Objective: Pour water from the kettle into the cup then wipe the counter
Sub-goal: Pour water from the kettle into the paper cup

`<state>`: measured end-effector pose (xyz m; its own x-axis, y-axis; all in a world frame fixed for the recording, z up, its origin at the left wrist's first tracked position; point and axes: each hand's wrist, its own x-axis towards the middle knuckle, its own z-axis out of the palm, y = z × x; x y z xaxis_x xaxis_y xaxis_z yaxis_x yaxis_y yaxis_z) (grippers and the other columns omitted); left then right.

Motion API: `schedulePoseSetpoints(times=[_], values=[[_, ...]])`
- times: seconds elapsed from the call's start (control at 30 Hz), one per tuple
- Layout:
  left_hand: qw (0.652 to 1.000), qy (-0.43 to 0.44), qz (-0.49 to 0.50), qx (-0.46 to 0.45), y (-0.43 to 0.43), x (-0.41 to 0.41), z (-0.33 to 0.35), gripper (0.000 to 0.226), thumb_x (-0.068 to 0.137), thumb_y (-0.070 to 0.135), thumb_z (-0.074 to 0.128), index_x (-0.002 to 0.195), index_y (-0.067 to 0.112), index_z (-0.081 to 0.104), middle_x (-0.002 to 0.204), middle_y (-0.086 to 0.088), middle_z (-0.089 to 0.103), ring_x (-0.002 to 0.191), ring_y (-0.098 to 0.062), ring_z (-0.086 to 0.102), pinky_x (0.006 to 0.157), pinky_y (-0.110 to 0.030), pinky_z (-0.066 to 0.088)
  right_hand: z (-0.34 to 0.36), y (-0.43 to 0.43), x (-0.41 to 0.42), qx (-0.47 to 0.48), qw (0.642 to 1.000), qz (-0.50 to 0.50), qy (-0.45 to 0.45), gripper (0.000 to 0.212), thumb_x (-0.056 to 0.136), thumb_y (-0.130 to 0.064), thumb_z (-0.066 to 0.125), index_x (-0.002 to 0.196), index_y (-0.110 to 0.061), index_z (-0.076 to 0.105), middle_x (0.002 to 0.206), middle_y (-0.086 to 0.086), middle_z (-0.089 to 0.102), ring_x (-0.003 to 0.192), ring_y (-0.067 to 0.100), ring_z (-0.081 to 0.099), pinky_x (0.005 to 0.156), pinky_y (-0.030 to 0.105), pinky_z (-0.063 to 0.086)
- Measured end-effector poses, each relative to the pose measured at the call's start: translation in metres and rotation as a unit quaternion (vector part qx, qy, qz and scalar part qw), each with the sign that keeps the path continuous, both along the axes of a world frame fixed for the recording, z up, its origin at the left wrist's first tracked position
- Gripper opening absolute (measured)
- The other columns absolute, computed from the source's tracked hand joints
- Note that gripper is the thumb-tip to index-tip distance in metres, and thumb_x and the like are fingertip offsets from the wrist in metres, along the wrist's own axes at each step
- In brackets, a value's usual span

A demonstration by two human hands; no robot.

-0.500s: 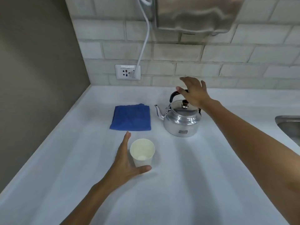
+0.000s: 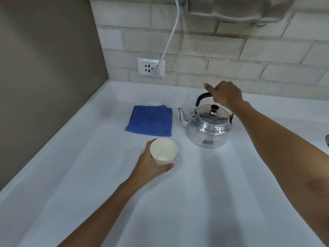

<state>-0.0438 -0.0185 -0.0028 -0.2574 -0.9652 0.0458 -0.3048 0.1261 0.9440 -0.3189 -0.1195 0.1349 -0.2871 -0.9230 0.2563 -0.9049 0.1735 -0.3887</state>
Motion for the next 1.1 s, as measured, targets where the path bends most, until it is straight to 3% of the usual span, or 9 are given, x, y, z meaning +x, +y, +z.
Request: schedulePoseSetpoints(times=[0.13,0.37,0.43,0.53,0.57,0.7,0.93,1.1], values=[[1.000,-0.002,0.011,-0.004,-0.004,-0.006,0.001,0.083,0.055,0.025,0.086,0.117,0.035,0.032,0.117,0.010,0.047,0.105,-0.009,0.047,0.086,-0.019,0.039,0.002,0.001,0.002,-0.015,1.000,-0.012,-0.003,0.059,0.087,-0.046,0.046,0.041,-0.012,0.031,0.044,0.003,0.038,0.047,0.026,0.042,0.056,0.032,0.033],[1.000,0.015,0.015,0.005,-0.007,-0.011,-0.002,0.082,0.056,0.023,0.085,0.118,0.034,0.031,0.117,0.009,0.046,0.106,-0.010,0.046,0.083,-0.020,0.038,0.004,0.011,0.013,-0.044,0.999,-0.016,0.011,0.050,0.077,-0.036,0.050,0.039,-0.016,0.025,0.039,0.000,0.027,0.039,0.020,0.028,0.045,0.028,0.024],[1.000,0.020,0.019,0.007,-0.007,-0.012,-0.003,0.083,0.057,0.021,0.085,0.120,0.031,0.033,0.117,0.009,0.047,0.106,-0.011,0.047,0.084,-0.021,0.039,0.009,0.014,0.013,-0.067,0.998,0.003,0.016,0.049,0.077,-0.037,0.050,0.038,-0.014,0.030,0.039,0.001,0.027,0.040,0.021,0.029,0.046,0.027,0.024],[1.000,0.020,0.022,0.008,-0.006,-0.015,-0.002,0.085,0.057,0.020,0.085,0.124,0.025,0.033,0.117,0.008,0.047,0.106,-0.012,0.046,0.086,-0.022,0.039,0.022,0.017,0.018,-0.096,0.994,0.030,0.036,0.047,0.076,-0.038,0.051,0.049,0.000,0.056,0.044,0.007,0.038,0.048,0.024,0.038,0.048,0.025,0.026],[1.000,0.021,0.023,0.008,-0.006,-0.015,-0.002,0.085,0.058,0.020,0.085,0.125,0.025,0.033,0.117,0.008,0.046,0.106,-0.012,0.046,0.086,-0.022,0.039,0.028,0.020,0.021,-0.103,0.992,0.044,0.048,0.046,0.076,-0.038,0.052,0.049,0.000,0.057,0.043,0.006,0.036,0.048,0.023,0.037,0.048,0.025,0.025],[0.999,0.035,0.026,0.009,-0.004,-0.016,0.001,0.083,0.059,0.017,0.084,0.125,0.024,0.033,0.116,0.008,0.046,0.105,-0.010,0.045,0.080,-0.014,0.037,0.047,0.033,0.035,-0.117,0.984,0.107,0.084,0.046,0.072,-0.036,0.049,0.038,-0.015,0.026,0.039,0.000,0.020,0.042,0.017,0.021,0.049,0.029,0.021],[0.999,0.043,0.022,0.006,-0.003,-0.018,0.004,0.083,0.061,0.013,0.082,0.127,0.018,0.032,0.118,0.004,0.045,0.107,-0.011,0.044,0.081,-0.009,0.037,0.062,0.052,0.057,-0.137,0.961,0.176,0.163,0.040,0.070,-0.033,0.043,0.039,-0.009,0.032,0.038,0.006,0.028,0.042,0.019,0.026,0.053,0.030,0.033],[0.998,0.056,0.026,0.007,-0.002,-0.018,0.003,0.080,0.061,0.010,0.082,0.124,0.018,0.034,0.116,0.003,0.047,0.104,-0.013,0.045,0.067,0.006,0.037,0.063,0.061,0.067,-0.127,0.945,0.196,0.228,0.039,0.068,-0.031,0.042,0.040,-0.011,0.024,0.036,0.002,0.020,0.040,0.017,0.016,0.046,0.023,0.018]])
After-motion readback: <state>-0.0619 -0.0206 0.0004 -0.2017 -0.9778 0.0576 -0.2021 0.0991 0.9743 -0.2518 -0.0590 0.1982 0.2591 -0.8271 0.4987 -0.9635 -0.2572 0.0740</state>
